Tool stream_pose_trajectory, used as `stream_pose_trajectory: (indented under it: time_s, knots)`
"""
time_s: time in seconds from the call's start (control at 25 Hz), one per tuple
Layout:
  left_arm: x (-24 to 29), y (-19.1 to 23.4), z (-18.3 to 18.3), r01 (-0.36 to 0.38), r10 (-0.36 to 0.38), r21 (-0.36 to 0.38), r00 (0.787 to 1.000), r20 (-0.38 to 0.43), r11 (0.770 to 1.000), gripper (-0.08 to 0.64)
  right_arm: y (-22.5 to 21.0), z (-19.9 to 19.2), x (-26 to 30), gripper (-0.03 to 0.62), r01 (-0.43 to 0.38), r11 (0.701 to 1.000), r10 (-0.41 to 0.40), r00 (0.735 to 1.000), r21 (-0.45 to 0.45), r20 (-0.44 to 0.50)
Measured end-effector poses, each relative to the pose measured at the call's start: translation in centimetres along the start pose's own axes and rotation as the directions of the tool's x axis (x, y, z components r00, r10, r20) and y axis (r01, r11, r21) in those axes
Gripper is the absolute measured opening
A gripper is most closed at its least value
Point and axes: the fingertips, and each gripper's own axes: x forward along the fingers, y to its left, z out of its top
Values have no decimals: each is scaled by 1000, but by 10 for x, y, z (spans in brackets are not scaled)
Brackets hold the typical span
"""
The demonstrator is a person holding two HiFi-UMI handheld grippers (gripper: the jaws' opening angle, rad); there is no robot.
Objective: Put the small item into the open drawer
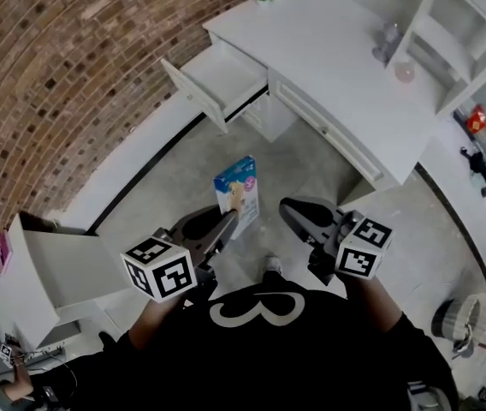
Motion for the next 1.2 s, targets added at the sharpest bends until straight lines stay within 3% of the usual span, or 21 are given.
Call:
stream_pose_trajectory:
  time_s: [0.36,0.68,0.88,1.2]
  knots:
    - [28,8,31,-22,21,31,999,24,999,87,-29,32,-5,9,5,1000,-4,1000,-26,21]
    - [46,14,38,-9,8,59,1000,24,998,87,-47,44,-6,9,29,998,-27,999,-60,29]
    - [63,30,44,9,-10,67,1000,7,998,87,-66,50,0,9,67,996,-64,997,-63,43]
    - [103,75,85,43,-41,66,999,-24,997,87,-113,83,24,9,137,989,-133,989,-55,65]
